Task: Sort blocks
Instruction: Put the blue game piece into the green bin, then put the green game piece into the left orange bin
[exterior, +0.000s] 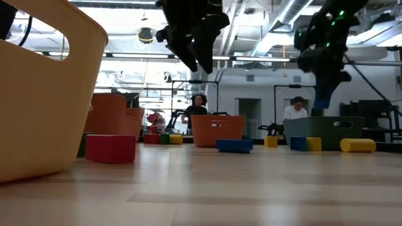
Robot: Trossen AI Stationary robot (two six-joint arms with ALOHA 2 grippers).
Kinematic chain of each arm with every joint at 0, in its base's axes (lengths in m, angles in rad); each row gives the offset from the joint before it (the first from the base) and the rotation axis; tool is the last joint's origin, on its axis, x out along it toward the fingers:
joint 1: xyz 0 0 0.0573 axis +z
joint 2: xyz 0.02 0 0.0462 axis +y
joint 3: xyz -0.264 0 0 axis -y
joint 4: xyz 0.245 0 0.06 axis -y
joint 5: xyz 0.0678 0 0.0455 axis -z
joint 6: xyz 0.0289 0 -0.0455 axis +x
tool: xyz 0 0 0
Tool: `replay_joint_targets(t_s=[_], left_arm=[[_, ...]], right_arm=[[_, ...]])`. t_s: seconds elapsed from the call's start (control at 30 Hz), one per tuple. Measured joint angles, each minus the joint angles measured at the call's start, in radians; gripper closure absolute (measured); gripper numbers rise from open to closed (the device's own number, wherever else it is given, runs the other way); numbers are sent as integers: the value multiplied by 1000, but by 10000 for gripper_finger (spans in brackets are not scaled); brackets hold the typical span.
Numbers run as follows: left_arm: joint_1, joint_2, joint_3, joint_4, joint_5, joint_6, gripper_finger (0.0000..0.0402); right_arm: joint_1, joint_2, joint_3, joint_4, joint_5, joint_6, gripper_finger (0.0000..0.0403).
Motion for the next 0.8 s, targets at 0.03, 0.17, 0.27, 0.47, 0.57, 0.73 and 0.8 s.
replay_joint_targets(t_s=[0.03, 0.17, 0.27, 0.47, 0.57, 0.73, 0.8], left_arm=[[7, -5, 0, 28, 13, 5, 157], [42, -44, 0, 129, 104, 59, 157], [69, -61, 0, 213, 200, 129, 157], [105, -70, 1, 342, 369, 188, 157], [106, -70, 1, 330, 369, 187, 157], [96, -69, 1, 313, 369, 190, 157], [95, -69, 1, 305, 369, 189, 157]], right_arm=[[0, 19, -5, 8, 0, -1, 310], [0, 94, -9, 59, 3, -6, 310], [0, 158, -9, 87, 3, -7, 309], [9, 288, -9, 97, 2, -42, 272], [17, 315, -9, 95, -2, -57, 233], [18, 290, -8, 82, -3, -57, 169], [18, 258, 3, 54, -3, -57, 154]])
